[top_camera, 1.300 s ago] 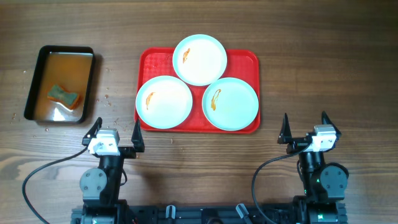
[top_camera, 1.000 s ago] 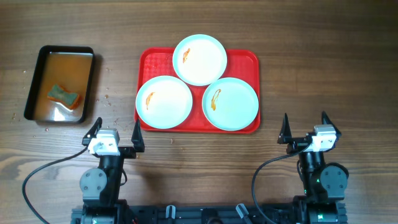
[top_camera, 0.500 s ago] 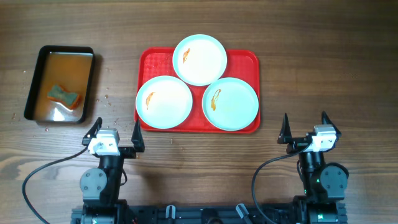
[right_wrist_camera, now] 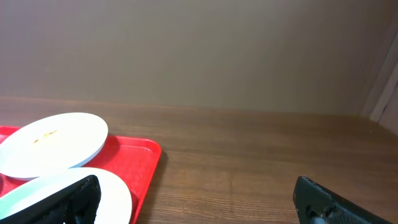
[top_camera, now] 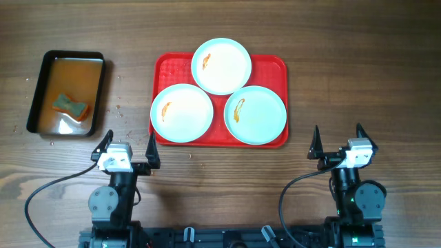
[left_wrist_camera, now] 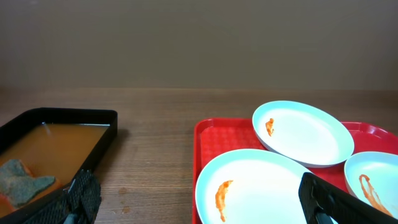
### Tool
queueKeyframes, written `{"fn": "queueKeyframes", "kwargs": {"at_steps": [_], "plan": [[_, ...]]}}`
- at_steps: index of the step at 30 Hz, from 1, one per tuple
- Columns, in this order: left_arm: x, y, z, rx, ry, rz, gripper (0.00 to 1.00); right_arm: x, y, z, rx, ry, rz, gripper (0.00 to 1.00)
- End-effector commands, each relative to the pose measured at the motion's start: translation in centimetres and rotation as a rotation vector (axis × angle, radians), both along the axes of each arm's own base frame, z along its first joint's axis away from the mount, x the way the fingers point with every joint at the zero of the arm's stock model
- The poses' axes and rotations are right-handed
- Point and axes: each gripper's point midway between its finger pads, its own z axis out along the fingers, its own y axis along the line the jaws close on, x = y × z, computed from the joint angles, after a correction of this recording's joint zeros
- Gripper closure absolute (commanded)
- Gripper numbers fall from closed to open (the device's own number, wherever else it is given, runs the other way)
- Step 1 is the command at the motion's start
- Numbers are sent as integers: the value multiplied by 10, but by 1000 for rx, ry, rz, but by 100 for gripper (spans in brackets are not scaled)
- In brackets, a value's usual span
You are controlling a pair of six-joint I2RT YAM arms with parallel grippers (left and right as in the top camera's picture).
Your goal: Clean dirty plates on tray and stack at the side
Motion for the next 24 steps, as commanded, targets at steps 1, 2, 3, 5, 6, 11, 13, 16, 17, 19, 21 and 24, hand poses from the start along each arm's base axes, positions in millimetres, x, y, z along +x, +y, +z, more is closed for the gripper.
{"fn": "queueKeyframes", "kwargs": {"at_steps": [1,2,3,5,6,11,13,16,17,19,21,24], "plan": [[0,-1,-3,20,-1,-3,0,0,1,0,-18,-3,8,0],[0,-1,-3,20,-1,-3,0,0,1,0,-18,-3,8,0],[0,-1,-3,20,-1,-3,0,0,1,0,-18,-2,8,0],[0,-1,-3,20,-1,-3,0,0,1,0,-18,-3,8,0],[0,-1,-3,20,-1,-3,0,0,1,0,-18,-3,8,0],[0,-1,-3,20,-1,-3,0,0,1,0,-18,-3,8,0],[0,-1,-2,20,-2,-3,0,0,1,0,-18,-3,8,0],[-3,-26,1,-7,-15,-151,0,0,1,0,-18,-3,8,0],[-7,-44,4,-79,-15,-255,0,0,1,0,-18,-3,8,0],[-30,-91,8,-243,36,-547,0,0,1,0,-18,-3,8,0],[-47,-112,20,-250,7,-710,0,0,1,0,-18,-3,8,0],[-76,-134,49,-175,-124,-923,0,0,1,0,-18,-3,8,0]]}}
